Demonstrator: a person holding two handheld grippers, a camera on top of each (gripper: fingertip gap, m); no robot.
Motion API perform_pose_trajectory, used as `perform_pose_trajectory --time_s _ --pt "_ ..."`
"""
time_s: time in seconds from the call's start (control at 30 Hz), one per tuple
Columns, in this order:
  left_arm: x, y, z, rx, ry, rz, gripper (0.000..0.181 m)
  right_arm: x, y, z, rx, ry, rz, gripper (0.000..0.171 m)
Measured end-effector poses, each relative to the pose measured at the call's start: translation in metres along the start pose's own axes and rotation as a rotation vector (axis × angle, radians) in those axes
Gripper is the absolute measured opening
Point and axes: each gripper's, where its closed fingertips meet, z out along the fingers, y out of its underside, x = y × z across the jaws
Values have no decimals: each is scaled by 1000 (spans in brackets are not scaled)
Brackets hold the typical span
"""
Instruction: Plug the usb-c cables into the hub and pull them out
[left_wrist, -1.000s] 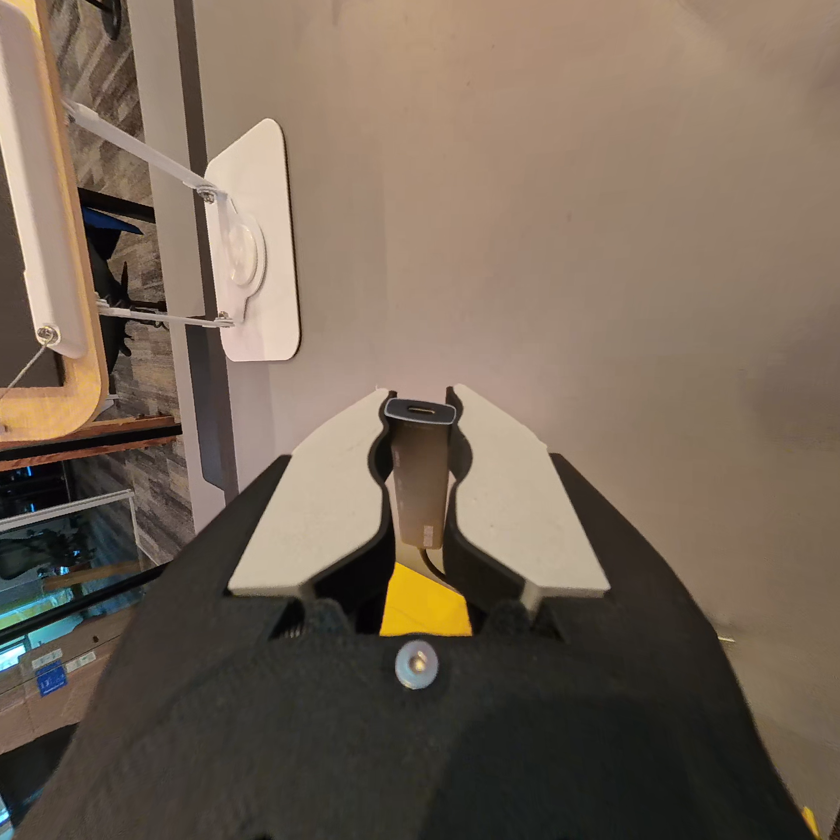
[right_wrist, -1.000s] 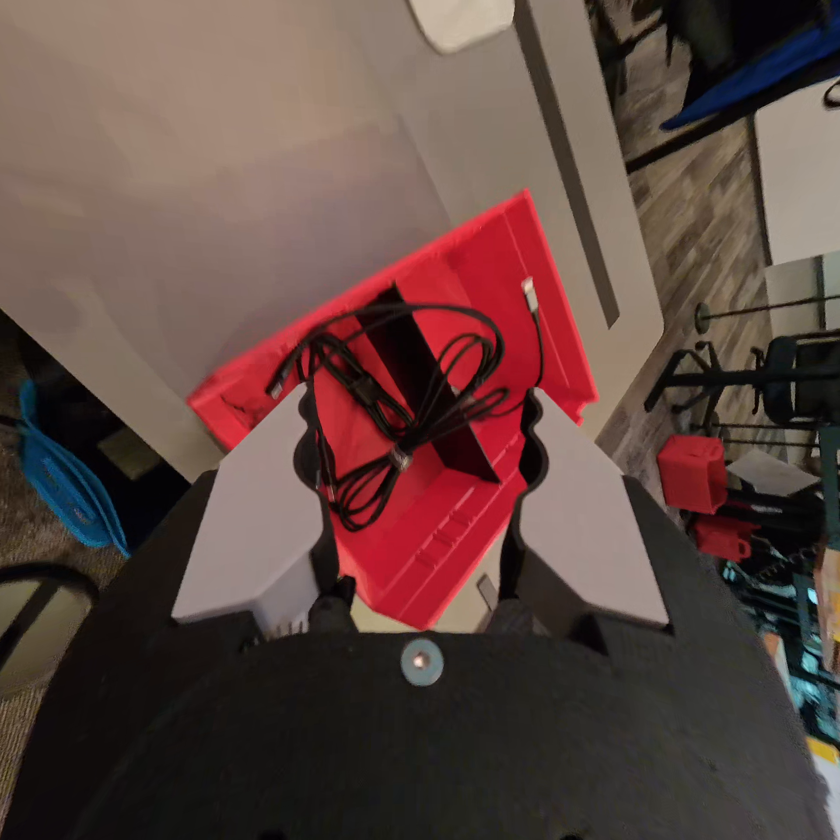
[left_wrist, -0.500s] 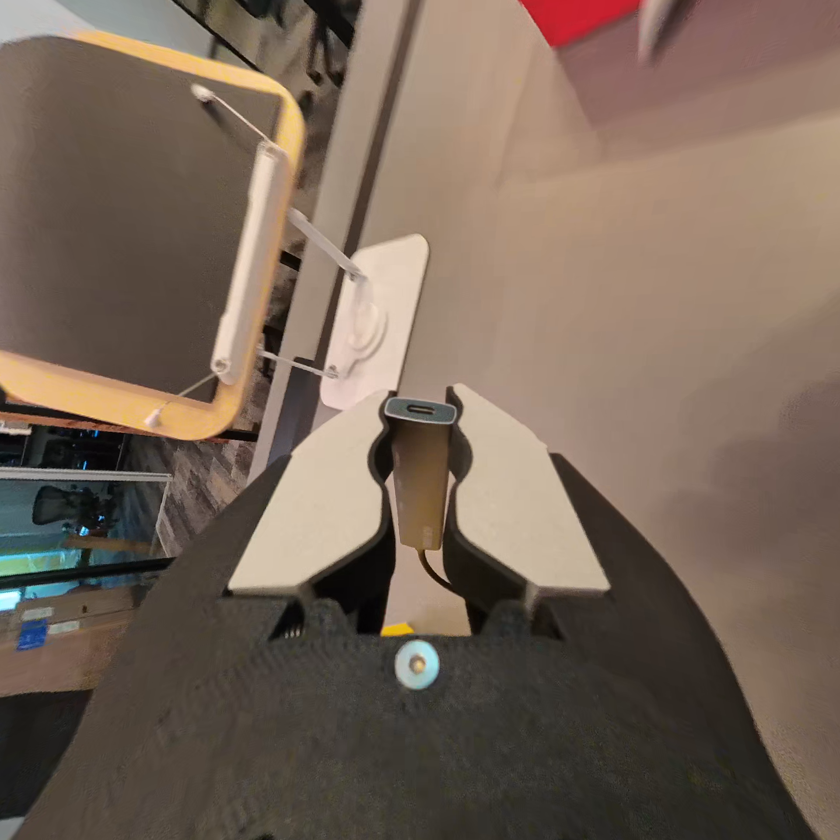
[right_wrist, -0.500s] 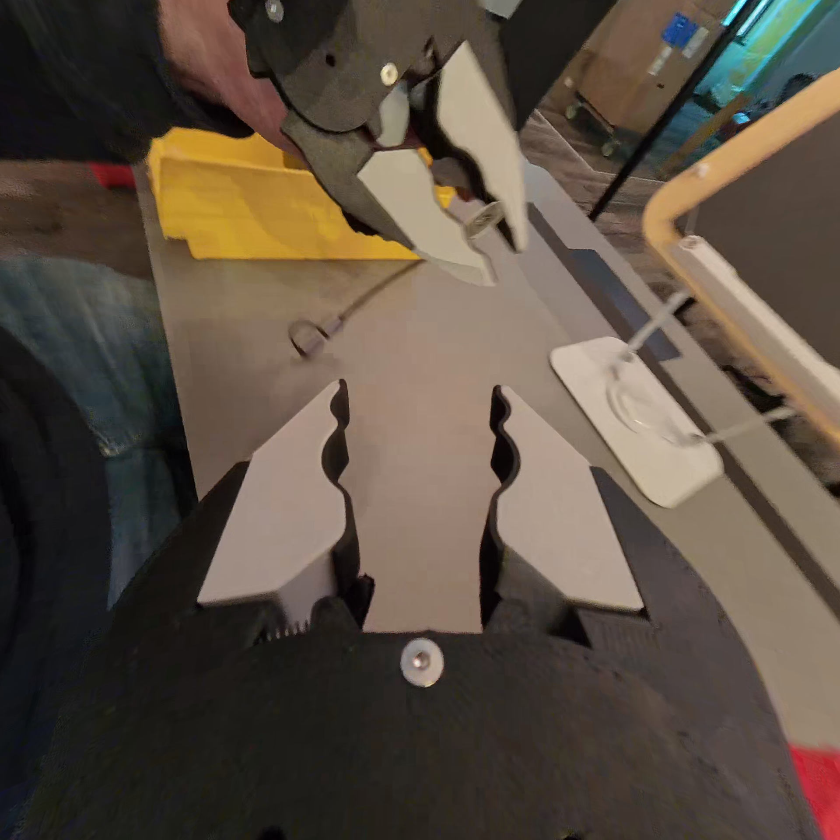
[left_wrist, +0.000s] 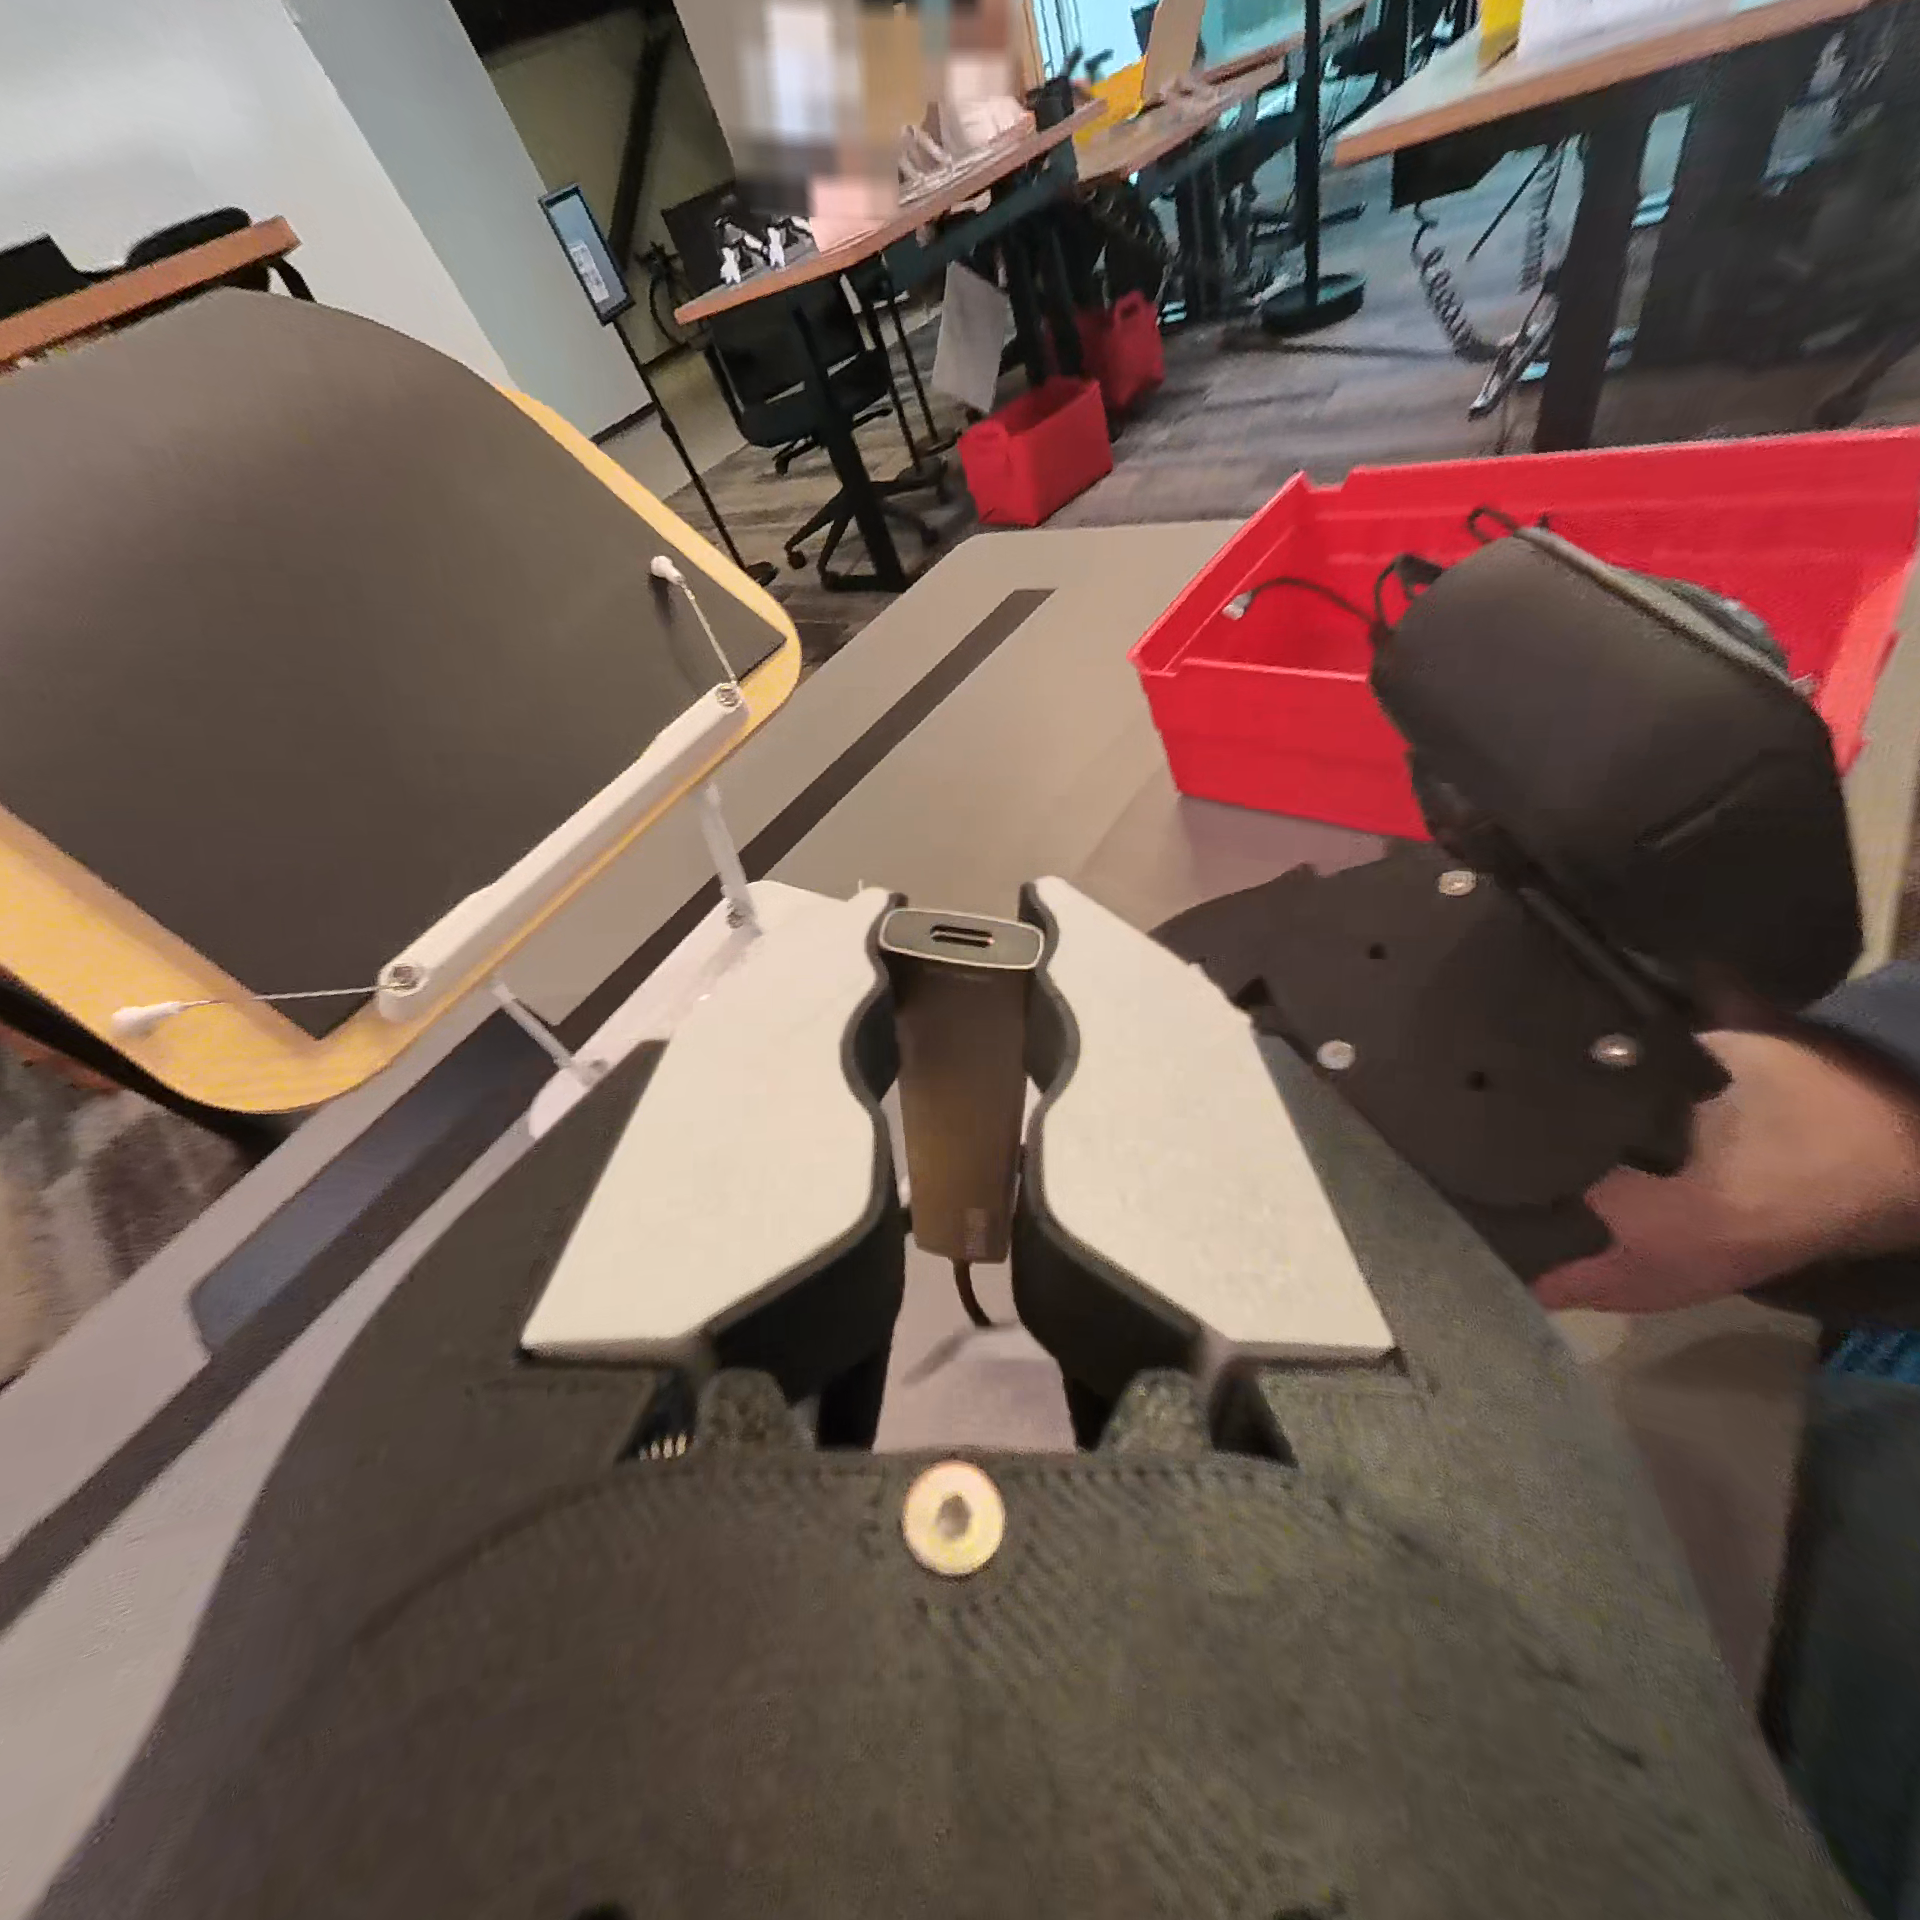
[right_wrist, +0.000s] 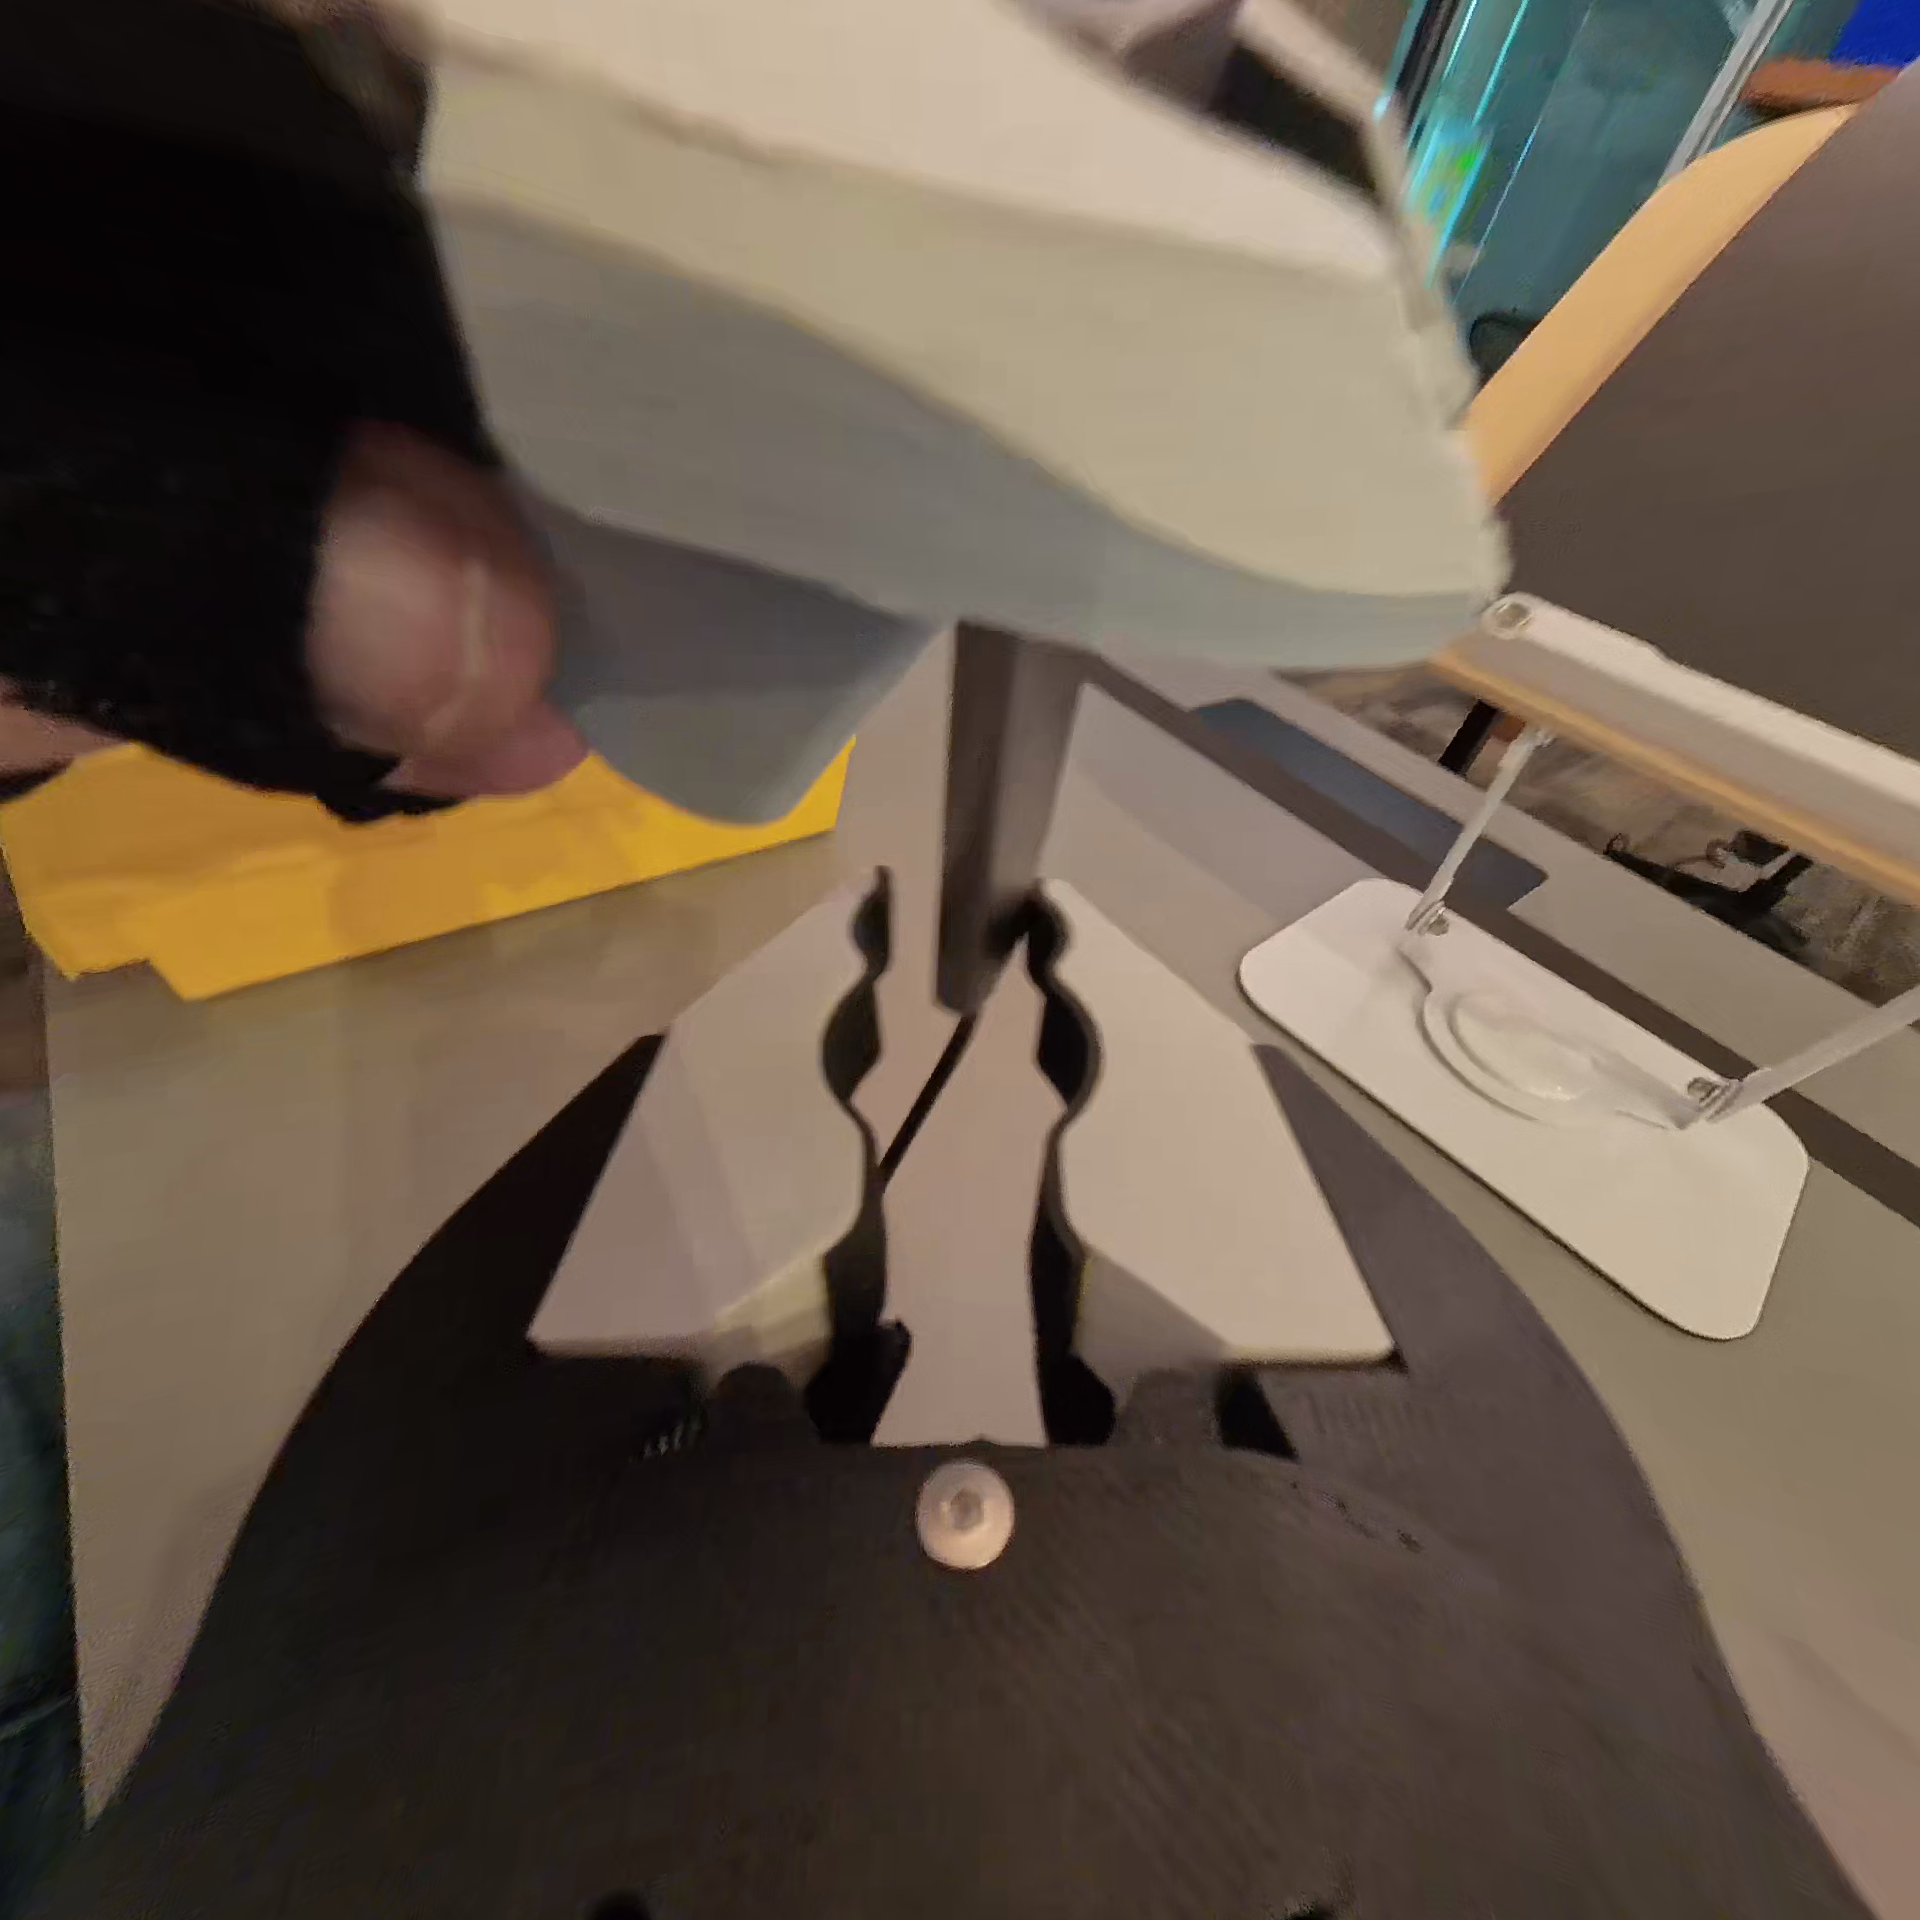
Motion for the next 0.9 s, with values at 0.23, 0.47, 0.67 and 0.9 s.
perform_pose_trajectory --time_s 0.23,0.47,0.67,0.9 --pt "13 -4 -4 29 64 -46 22 9 1 -21 -30 -35 -18 7" --pt "29 -11 -11 35 114 30 37 70 -8 -92 -94 20 -40 6" --pt "24 4 -17 -7 71 108 33 154 -49 -171 -66 197 -96 7" --pt "9 41 -33 -108 14 138 28 279 -74 -249 -66 469 -149 6"
